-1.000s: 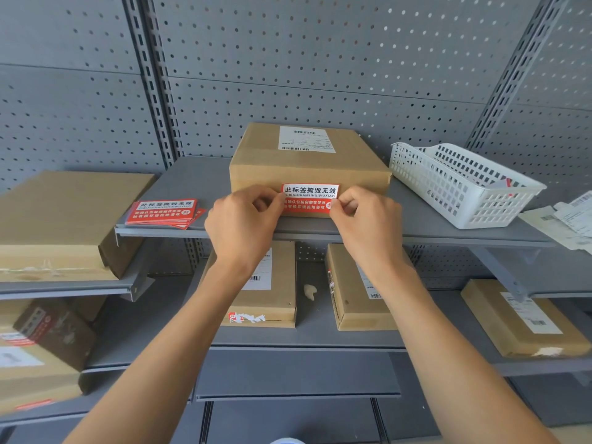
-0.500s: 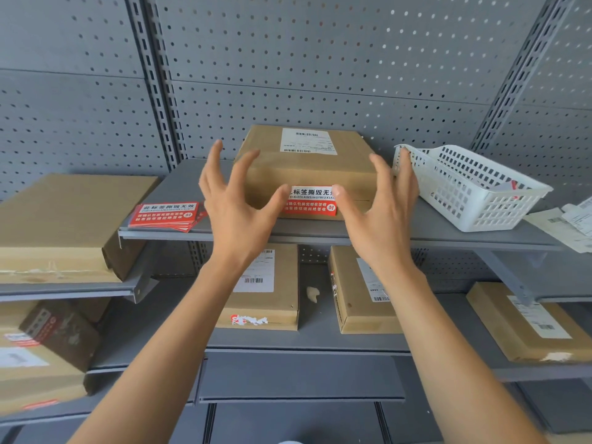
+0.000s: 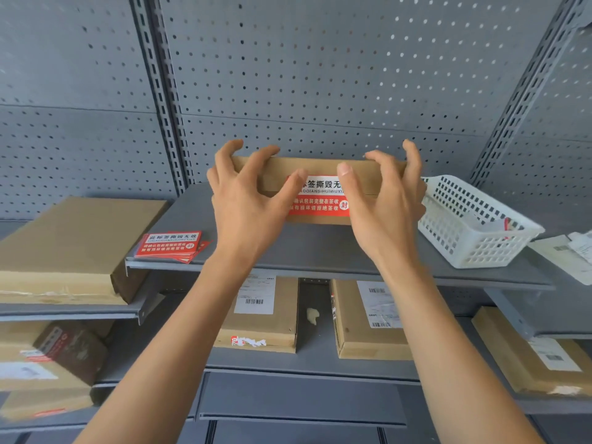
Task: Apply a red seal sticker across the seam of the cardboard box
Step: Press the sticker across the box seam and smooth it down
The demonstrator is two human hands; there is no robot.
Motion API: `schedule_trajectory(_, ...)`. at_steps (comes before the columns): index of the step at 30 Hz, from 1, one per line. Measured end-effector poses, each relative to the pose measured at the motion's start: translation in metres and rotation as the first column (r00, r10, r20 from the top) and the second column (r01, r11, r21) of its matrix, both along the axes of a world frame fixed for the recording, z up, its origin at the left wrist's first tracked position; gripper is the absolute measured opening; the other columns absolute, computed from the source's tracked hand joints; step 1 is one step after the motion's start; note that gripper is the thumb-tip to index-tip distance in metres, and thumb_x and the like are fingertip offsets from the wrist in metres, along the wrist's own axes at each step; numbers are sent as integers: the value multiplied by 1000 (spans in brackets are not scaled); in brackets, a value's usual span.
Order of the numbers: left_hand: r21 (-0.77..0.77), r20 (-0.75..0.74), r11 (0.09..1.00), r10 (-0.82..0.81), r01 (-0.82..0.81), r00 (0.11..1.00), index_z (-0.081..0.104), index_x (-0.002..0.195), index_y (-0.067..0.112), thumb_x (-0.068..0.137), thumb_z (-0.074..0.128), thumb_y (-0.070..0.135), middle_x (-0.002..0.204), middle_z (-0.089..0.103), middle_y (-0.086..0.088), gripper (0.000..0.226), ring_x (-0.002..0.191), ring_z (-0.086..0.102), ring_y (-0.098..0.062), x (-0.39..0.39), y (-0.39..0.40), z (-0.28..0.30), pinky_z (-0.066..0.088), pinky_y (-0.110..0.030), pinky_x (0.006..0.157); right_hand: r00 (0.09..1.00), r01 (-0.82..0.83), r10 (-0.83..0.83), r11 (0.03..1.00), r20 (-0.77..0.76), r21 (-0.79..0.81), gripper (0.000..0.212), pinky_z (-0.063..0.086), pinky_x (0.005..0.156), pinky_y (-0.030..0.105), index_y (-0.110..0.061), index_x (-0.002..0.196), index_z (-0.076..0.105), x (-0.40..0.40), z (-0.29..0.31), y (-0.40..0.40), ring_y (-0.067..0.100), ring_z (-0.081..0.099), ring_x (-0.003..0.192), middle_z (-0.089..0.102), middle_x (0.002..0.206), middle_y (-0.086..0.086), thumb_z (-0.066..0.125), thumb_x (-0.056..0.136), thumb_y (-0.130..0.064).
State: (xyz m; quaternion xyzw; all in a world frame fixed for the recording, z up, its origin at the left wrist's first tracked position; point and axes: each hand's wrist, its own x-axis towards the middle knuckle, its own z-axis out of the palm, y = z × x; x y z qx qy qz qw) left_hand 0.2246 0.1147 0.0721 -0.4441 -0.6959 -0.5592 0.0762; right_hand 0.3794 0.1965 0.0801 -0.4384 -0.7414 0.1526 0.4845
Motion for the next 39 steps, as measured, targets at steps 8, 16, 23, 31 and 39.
schedule_trajectory(8,-106,-158,979,153,-171,976,58,138,32,85,53,79,168,20,1,70,146,28,-26,20,16,26,46,-54,103,977,150,-165,982,139,114,77,28,107,57,-23,134,54,1,21,11,33,27,146,28,163,1,43,83,-80)
schedule_trajectory(16,-135,-212,969,175,-206,961,58,138,28,91,52,73,163,34,1,66,145,33,-28,27,24,31,43,-52,104,970,197,-210,974,126,110,74,31,101,56,-21,130,55,4,24,19,34,32,141,38,155,1,47,83,-78)
schedule_trajectory(23,-119,-242,976,149,-182,959,62,136,26,91,50,70,156,45,0,65,141,38,-30,19,23,30,46,-55,102,975,161,-176,981,139,108,61,33,99,55,-25,125,58,7,22,22,33,33,139,42,151,-1,51,87,-72)
schedule_trajectory(31,-123,-256,980,119,-155,959,59,142,25,100,47,56,156,47,-1,53,142,37,-29,11,23,27,43,-55,105,984,91,-102,993,147,79,44,31,102,55,-30,127,62,13,26,23,30,30,140,41,153,-2,50,97,-58)
schedule_trajectory(39,-114,-278,983,106,-143,955,54,147,25,105,35,43,158,44,-2,49,142,35,-30,12,19,26,39,-55,104,986,79,-90,993,140,82,37,31,108,56,-29,134,60,18,27,24,30,29,141,39,158,-2,37,107,-38)
